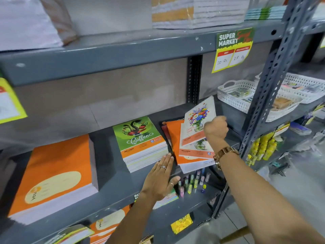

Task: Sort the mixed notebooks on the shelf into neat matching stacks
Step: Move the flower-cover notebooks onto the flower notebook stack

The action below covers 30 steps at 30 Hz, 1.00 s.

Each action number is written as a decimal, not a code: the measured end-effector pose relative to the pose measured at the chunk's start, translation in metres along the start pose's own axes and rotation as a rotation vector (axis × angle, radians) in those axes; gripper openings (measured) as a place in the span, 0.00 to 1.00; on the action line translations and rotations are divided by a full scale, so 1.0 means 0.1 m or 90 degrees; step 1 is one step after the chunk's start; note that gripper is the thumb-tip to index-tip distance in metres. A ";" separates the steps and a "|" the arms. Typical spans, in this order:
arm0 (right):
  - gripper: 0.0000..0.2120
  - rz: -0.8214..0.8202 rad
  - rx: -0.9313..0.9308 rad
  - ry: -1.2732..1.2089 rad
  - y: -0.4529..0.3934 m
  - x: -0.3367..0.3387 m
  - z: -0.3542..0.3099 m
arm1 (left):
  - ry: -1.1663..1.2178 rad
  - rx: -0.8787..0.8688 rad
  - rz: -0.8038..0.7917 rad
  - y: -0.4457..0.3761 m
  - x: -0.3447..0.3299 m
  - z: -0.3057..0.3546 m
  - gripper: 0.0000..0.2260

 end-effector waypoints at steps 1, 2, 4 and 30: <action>0.17 0.028 0.035 0.000 0.06 0.04 -0.07 | 0.000 -0.001 -0.005 0.03 0.03 -0.02 0.30; 0.16 0.054 0.069 -0.003 0.12 0.08 -0.14 | 0.001 0.000 -0.010 0.07 0.06 -0.04 0.30; 0.14 0.085 0.113 -0.023 0.24 0.14 -0.28 | -0.007 0.004 -0.015 0.15 0.10 -0.08 0.30; 0.17 -0.172 0.272 0.210 1.00 -0.91 -0.53 | -0.064 0.105 -0.090 0.66 0.20 -0.34 0.28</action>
Point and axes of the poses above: each hand's wrist, its own y-axis away from the middle knuckle, its own x-axis out of the back of the hand, z = x × y, the point moved 1 cm from there along -y, towards the middle knuckle, and after that the axes turned 7 degrees about z, right-handed, at the moved point
